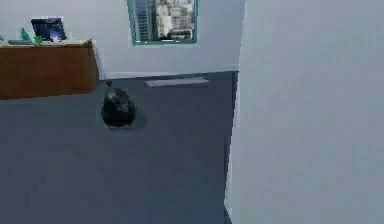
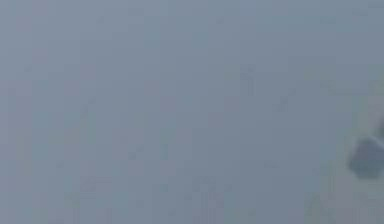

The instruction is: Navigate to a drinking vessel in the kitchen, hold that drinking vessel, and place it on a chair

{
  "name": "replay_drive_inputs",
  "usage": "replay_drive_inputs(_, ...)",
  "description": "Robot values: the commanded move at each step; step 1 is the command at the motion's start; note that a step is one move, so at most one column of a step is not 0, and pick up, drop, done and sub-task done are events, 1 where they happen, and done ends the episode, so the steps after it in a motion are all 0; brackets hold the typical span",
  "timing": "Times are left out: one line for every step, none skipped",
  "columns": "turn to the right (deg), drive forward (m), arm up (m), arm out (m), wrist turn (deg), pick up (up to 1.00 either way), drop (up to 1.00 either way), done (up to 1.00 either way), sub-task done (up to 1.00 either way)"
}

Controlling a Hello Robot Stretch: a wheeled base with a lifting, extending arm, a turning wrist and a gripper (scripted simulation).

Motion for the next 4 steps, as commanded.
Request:
replay_drive_inputs(-9.0, 0.00, 0.00, 0.00, 0.0, 0.00, 0.00, 0.00, 0.00)
replay_drive_inputs(0.0, 0.45, 0.00, 0.00, 0.0, 0.00, 0.00, 0.00, 0.00)
replay_drive_inputs(-33.0, 0.00, 0.00, 0.00, 0.0, 0.00, 0.00, 0.00, 0.00)
replay_drive_inputs(0.0, 1.00, 0.00, 0.00, 0.0, 0.00, 0.00, 0.00, 0.00)
